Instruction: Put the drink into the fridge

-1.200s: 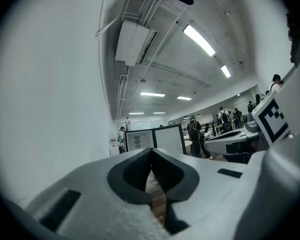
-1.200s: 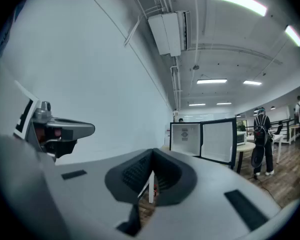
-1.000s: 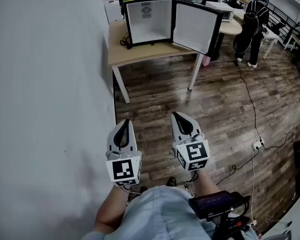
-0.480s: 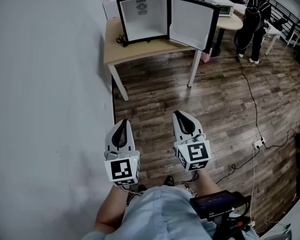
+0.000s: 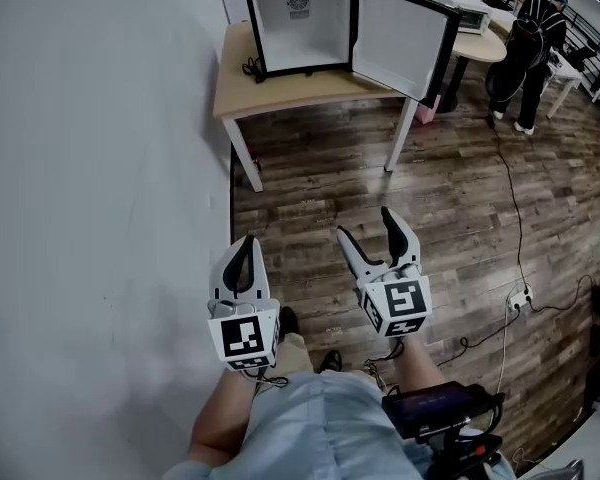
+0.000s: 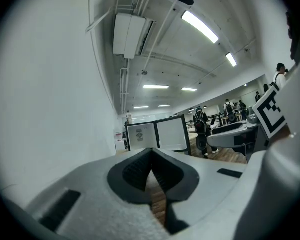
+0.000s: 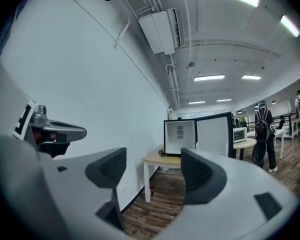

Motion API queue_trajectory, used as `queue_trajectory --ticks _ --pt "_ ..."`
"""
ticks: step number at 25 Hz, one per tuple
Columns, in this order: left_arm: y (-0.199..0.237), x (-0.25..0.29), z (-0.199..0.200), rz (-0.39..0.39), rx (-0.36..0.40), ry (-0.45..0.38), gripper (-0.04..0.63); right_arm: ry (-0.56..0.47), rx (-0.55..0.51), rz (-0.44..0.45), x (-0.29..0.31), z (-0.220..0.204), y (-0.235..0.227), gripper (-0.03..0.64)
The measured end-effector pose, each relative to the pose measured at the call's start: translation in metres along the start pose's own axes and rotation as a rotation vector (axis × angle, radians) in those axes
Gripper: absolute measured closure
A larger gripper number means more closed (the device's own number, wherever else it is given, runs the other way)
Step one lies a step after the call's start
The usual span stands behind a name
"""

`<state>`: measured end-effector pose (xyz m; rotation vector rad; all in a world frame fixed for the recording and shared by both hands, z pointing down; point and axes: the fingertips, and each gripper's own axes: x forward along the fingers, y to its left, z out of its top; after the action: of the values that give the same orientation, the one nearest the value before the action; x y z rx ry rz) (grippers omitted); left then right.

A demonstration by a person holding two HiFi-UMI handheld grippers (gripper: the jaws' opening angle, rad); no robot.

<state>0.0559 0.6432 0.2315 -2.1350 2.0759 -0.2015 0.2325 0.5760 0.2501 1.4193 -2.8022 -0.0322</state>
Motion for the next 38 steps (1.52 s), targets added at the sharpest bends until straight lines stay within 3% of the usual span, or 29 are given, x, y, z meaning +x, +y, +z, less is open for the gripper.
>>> queue_trajectory --ticks 7,14,19,27,38 --pt "0.022 0.054 -0.017 0.003 -0.015 0.016 0.586 0.013 -0.005 -0.001 0.056 -0.008 -0.016 0.273" --pt "0.071 0.153 -0.037 0.003 -0.044 0.039 0.586 0.025 -0.015 -0.008 0.161 -0.009 -0.037 0.273" --pt "0.117 0.233 -0.031 -0.018 -0.038 0.010 0.586 0.027 -0.023 -0.009 0.253 0.002 -0.047 0.275" --pt "0.180 0.308 -0.018 -0.004 -0.027 -0.038 0.586 -0.021 -0.047 -0.007 0.351 0.034 -0.051 0.279" --pt "0.197 0.382 -0.038 -0.015 -0.024 -0.011 0.586 -0.023 -0.044 -0.019 0.423 0.031 -0.084 0.282"
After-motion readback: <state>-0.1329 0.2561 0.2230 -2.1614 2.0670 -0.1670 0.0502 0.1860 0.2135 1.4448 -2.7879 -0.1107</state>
